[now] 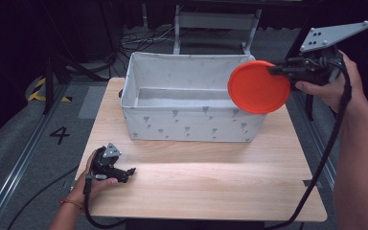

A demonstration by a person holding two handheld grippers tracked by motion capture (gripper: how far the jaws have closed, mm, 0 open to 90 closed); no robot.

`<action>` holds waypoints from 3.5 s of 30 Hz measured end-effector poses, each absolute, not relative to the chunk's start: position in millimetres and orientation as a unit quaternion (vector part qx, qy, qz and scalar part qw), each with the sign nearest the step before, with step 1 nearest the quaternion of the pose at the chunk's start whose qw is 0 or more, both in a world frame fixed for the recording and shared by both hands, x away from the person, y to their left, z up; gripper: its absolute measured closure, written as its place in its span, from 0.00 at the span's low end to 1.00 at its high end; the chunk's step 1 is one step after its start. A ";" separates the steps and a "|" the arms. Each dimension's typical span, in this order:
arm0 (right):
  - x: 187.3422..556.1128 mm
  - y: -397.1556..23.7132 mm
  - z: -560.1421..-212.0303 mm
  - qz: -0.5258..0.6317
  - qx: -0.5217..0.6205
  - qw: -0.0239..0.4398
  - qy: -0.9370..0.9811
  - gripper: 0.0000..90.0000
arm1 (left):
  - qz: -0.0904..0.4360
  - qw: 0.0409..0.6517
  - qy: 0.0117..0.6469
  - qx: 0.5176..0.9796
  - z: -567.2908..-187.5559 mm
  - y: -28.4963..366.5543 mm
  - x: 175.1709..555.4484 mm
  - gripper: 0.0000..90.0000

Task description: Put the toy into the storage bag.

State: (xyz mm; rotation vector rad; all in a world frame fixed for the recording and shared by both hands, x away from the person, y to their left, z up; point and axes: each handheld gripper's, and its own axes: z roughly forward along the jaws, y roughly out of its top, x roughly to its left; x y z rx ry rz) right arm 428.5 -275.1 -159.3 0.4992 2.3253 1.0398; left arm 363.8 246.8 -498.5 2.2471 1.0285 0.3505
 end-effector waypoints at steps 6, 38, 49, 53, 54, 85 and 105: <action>463.9 -262.6 -171.0 0.382 0.187 0.265 0.865 0.91 | 0.133 0.317 0.391 0.854 -498.5 246.8 363.8 0.00; 530.6 -228.6 -268.5 0.254 0.164 0.178 0.936 0.91 | 0.128 0.319 0.390 0.854 -498.7 246.3 364.7 0.00; 528.7 -214.1 -284.3 0.188 0.125 0.121 0.967 0.90 | 0.129 0.319 0.389 0.855 -498.6 246.4 364.8 0.00; 529.0 -204.9 -287.5 0.146 0.106 0.108 0.978 0.90 | 0.131 0.317 0.388 0.855 -498.5 246.2 365.1 0.00; 529.1 -203.2 -288.0 0.137 0.105 0.106 0.979 0.90 | 0.133 0.318 0.387 0.855 -498.5 246.2 365.4 0.00; 520.0 -223.2 -278.3 0.200 0.165 0.131 0.957 0.52 | 0.133 0.318 0.387 0.855 -498.6 246.1 365.4 0.00; 436.4 -282.1 -263.0 0.400 0.308 0.264 0.822 0.24 | 0.132 0.317 0.389 0.855 -498.4 246.0 364.9 0.00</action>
